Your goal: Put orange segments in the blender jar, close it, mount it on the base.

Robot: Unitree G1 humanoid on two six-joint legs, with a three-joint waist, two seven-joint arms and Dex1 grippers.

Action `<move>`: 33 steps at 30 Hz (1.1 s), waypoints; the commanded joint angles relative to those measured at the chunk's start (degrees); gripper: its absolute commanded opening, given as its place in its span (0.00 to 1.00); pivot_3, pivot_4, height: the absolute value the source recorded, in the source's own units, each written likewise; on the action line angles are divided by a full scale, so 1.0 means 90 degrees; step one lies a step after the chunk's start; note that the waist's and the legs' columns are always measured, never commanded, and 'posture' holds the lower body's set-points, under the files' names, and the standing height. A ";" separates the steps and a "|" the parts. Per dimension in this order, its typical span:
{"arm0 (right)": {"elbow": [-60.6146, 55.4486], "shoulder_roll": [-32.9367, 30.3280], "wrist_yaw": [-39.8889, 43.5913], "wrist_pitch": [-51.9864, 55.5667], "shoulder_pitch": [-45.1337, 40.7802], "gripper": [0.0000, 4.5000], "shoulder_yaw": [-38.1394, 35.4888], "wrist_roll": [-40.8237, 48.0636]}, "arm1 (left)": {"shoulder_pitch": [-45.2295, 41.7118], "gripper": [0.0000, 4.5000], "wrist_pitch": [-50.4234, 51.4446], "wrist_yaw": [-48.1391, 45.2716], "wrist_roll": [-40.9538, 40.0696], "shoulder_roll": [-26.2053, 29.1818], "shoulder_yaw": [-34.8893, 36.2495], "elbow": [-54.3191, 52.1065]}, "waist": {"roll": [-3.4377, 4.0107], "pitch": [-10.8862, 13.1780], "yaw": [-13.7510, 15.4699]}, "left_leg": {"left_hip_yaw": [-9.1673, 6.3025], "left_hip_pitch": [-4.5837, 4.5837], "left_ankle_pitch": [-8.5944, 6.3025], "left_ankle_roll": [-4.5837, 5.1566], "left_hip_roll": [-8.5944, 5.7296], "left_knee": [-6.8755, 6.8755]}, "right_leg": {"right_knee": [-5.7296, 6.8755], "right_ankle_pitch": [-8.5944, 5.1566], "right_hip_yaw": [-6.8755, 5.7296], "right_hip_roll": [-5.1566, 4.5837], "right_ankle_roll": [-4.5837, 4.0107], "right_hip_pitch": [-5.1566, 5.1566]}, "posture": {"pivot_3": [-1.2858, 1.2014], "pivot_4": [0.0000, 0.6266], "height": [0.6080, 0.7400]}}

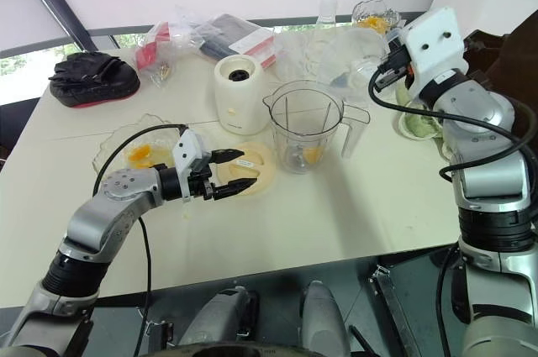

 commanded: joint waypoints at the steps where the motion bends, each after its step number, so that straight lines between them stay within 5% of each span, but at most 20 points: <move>1: -0.0276 -0.0194 0.0161 -0.0480 -0.0055 0.02 0.0071 -0.0366 | -0.0004 0.80 -0.0115 -0.0004 0.0027 -0.0009 -0.0015 -0.0265 | 0.0000 0.0000 -0.0006 | 0.0000 0.0000 0.0001 -0.0001 0.0000 0.0000 | 0.0000 0.0000 0.0000 0.0000 0.0000 0.0000 | 0.52 0.24 1.00; 33: 0.0697 -0.0261 0.0490 -0.1917 -0.0250 0.02 0.0250 -0.1575 | 0.0094 0.80 -0.0314 -0.0054 0.0146 -0.0079 -0.0060 -0.0146 | 0.0000 0.0000 -0.0016 | 0.0000 0.0002 0.0002 -0.0004 0.0001 -0.0001 | 0.0001 0.0000 -0.0001 0.0001 0.0000 -0.0002 | 0.52 0.24 1.00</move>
